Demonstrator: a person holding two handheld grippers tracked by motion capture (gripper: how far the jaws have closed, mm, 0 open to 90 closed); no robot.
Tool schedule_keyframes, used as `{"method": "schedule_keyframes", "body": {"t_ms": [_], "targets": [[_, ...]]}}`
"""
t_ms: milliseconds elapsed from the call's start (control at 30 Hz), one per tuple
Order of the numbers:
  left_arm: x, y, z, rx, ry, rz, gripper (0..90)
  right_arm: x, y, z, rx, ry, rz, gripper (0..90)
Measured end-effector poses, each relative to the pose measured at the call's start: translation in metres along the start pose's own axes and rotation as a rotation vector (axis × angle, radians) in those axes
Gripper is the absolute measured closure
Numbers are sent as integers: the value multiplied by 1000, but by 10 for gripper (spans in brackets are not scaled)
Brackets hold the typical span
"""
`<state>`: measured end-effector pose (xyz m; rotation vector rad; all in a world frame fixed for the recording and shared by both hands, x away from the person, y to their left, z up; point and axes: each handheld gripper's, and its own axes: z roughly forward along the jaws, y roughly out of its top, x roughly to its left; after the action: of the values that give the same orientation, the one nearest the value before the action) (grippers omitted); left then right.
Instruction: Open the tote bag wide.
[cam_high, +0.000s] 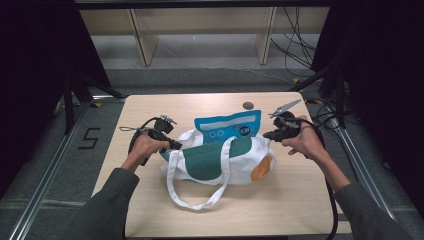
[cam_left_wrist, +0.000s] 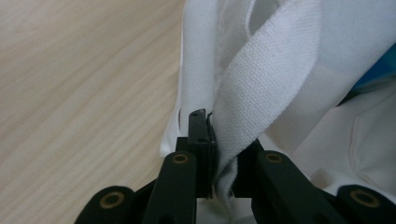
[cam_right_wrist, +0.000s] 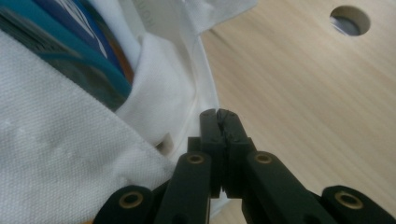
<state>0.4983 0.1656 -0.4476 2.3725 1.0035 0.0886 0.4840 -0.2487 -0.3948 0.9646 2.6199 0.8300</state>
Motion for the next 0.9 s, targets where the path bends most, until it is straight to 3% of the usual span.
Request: {"method": "schedule_keyframes", "body": {"t_ms": [133,167,267,300,400,433,500,533,600,633,733,767,833,900], "targets": [[-4,-7,14,27,-3,-7,816,2,-17,23,53,22,19,900],[-2,-8,18,30,-3,-13,816,4,-19,29,57,38,25,900],[-2,-9,23,35,6,-26,819,4,-23,38,65,26,20,900],[-1,-9,26,42,10,-22,819,5,-27,45,71,41,43,900],[-4,-11,27,32,18,-18,819,3,-32,53,78,37,48,900],[-4,-13,23,29,10,-16,809,4,-37,60,82,71,66,900],[-3,-13,20,31,-2,-10,793,4,-39,62,72,70,74,900],[-3,-12,16,9,-7,-30,761,3,-39,60,75,59,70,900],[-4,-11,6,-5,-16,-23,685,4,-36,52,85,46,93,897],[-11,-8,-2,-2,-2,10,658,1,-33,44,40,32,66,864],[-18,-6,-12,-11,27,43,556,-1,-30,34,14,40,80,826],[-20,-4,-18,-24,37,42,519,3,-27,25,-13,52,157,813],[-21,-3,-37,-95,61,-6,496,3,-26,19,-45,74,142,794],[-22,-3,-47,-116,69,-17,492,3,-26,17,-68,67,122,776]]}}
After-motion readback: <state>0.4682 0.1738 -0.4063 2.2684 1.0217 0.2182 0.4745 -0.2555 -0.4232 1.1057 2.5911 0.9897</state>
